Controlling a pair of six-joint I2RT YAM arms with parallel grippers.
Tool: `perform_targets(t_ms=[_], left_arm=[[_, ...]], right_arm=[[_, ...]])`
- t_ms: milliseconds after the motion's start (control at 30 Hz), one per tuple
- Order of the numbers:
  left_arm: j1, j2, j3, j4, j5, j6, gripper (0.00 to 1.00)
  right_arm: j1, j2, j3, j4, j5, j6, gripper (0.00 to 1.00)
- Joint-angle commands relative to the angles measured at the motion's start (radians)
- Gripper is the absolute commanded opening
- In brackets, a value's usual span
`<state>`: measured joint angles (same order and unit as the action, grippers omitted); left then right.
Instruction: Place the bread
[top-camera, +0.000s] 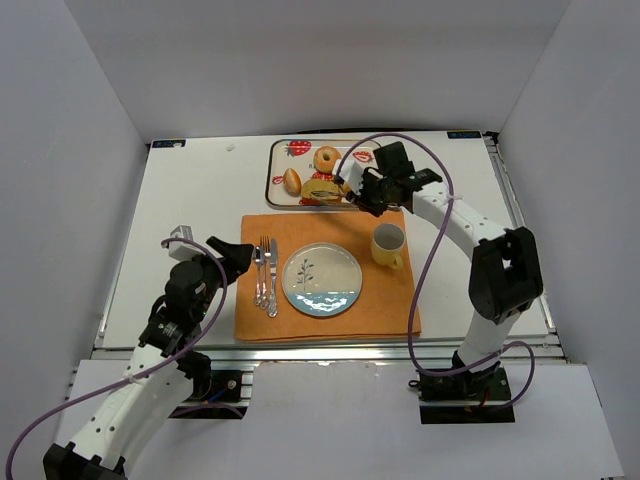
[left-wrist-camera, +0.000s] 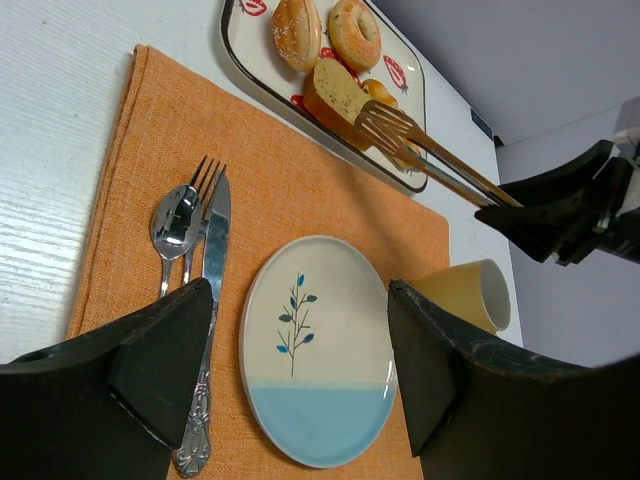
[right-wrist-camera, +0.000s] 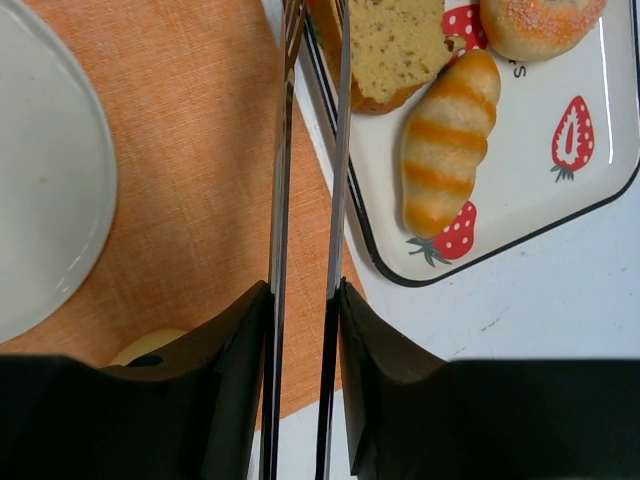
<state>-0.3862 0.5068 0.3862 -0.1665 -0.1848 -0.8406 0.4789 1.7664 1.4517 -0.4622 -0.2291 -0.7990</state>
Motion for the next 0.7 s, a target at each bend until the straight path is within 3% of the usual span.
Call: perform_targets(t_ms=[0,667], left_arm=[[0.004,-0.019,0.022,-0.019,-0.018,-0.006,0.80],[0.004,-0.011,0.008,-0.001,-0.018,-0.008,0.80]], right_arm=[[0.009,0.018,0.064,0.056,0.054,-0.032,0.38],[0.013,0.088,0.062,0.095,0.103,-0.080,0.42]])
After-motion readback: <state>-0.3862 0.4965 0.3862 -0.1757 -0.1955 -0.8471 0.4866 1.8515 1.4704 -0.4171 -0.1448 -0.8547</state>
